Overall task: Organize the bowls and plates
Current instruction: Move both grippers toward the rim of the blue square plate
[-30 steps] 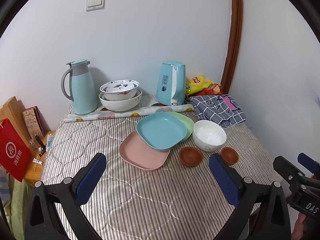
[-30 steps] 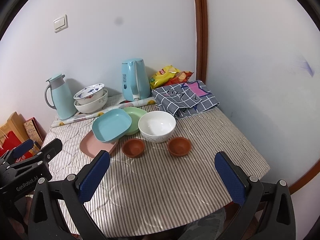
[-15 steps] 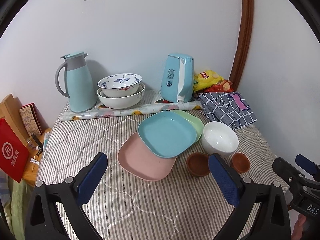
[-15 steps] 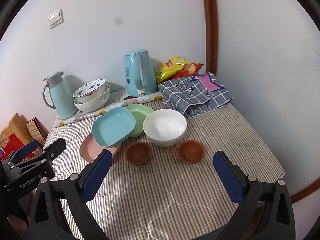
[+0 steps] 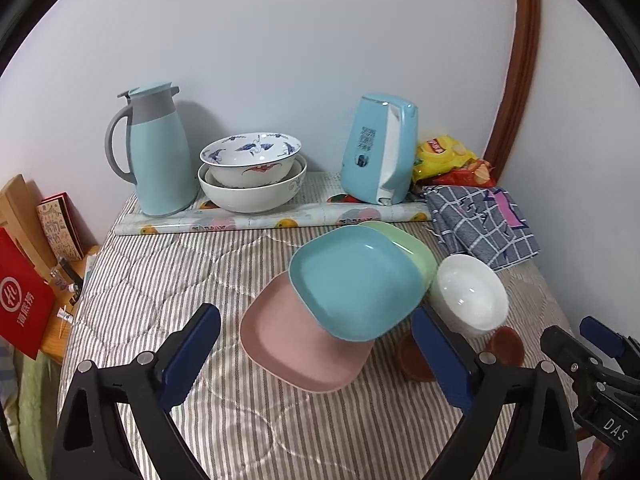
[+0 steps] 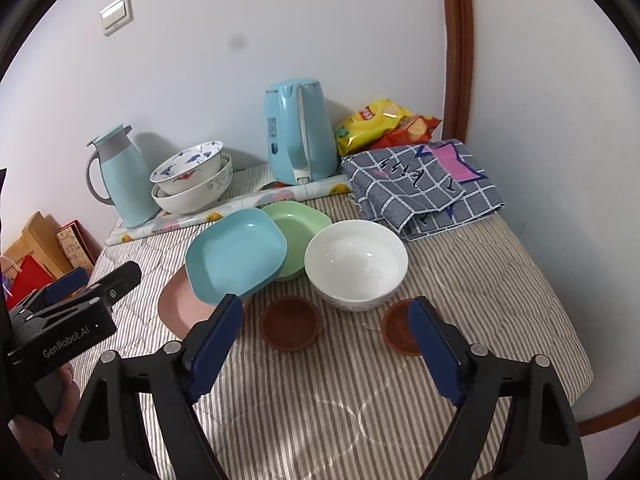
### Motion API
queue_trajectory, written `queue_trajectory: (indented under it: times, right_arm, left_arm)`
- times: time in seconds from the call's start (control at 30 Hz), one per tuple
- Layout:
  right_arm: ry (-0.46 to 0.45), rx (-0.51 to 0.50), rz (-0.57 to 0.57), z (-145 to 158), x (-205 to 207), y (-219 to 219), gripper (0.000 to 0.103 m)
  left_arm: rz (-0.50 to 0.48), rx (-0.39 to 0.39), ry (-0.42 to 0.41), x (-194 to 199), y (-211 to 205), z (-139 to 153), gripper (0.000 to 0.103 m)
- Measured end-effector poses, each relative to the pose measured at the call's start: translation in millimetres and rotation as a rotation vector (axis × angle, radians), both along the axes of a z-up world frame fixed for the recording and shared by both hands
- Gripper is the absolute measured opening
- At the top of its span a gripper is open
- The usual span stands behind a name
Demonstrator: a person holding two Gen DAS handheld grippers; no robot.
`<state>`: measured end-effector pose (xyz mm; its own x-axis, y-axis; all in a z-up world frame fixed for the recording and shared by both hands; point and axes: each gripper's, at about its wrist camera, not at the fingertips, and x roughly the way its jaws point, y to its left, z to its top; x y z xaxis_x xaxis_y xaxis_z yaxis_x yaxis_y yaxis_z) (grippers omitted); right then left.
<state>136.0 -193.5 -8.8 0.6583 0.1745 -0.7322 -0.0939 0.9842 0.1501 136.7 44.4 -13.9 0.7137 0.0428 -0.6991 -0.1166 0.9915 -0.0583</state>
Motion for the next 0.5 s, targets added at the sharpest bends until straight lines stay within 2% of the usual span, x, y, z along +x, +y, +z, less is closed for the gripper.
queue_trajectory:
  times: [0.3,0.5]
  right_arm:
    - [0.011,0.036,0.04,-14,35,11,0.071]
    - [0.032,0.035,0.064,-27,57,23,0.069]
  left_arm:
    - [0.027,-0.018,0.039,32,16,-21,0.09]
    - [0.037,-0.027,0.046,49,23,-30,0.088]
